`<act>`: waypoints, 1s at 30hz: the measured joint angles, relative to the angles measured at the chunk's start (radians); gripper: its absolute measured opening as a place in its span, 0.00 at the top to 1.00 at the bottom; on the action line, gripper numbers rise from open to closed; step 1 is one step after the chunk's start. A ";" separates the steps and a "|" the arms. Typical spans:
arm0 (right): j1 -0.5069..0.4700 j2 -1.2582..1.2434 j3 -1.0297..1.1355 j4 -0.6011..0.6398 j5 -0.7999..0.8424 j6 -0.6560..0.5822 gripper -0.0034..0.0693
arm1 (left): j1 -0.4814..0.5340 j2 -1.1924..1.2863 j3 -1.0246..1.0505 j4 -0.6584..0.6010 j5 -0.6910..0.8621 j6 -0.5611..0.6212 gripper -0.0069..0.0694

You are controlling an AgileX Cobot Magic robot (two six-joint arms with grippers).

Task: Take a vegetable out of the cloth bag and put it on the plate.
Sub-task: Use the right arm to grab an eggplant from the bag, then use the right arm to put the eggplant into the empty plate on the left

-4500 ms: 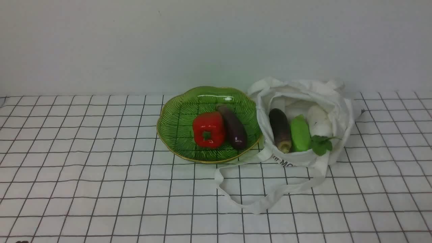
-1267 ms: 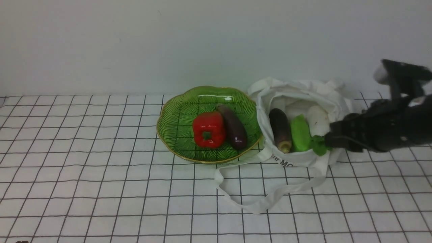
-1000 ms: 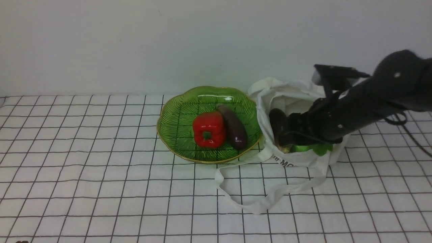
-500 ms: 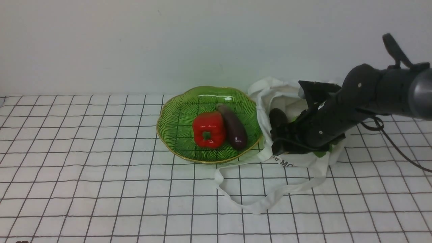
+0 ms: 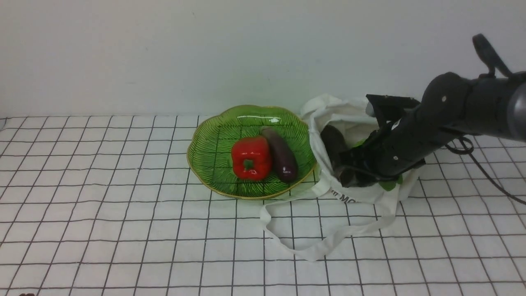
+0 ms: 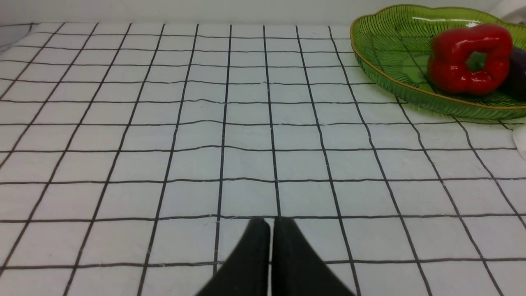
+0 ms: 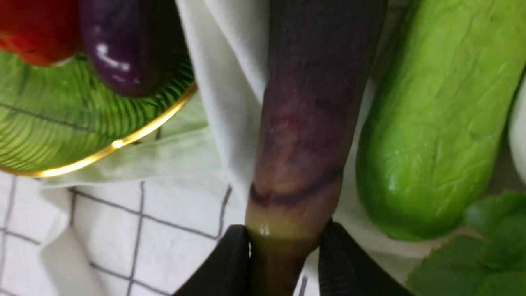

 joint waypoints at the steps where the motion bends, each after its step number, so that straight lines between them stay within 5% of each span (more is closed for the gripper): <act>1: 0.000 -0.016 0.000 -0.008 0.007 0.003 0.68 | 0.000 0.000 0.000 0.000 0.000 0.000 0.92; 16: 0.003 -0.294 0.000 -0.184 0.278 0.157 0.68 | 0.000 0.000 0.000 0.000 0.000 0.000 0.92; 23: 0.126 -0.250 0.000 -0.008 0.124 0.047 0.68 | 0.000 0.000 0.000 0.000 0.000 0.000 0.92; 30: 0.176 -0.046 -0.062 0.006 -0.013 0.030 0.68 | 0.000 0.000 0.000 0.000 0.000 0.000 0.92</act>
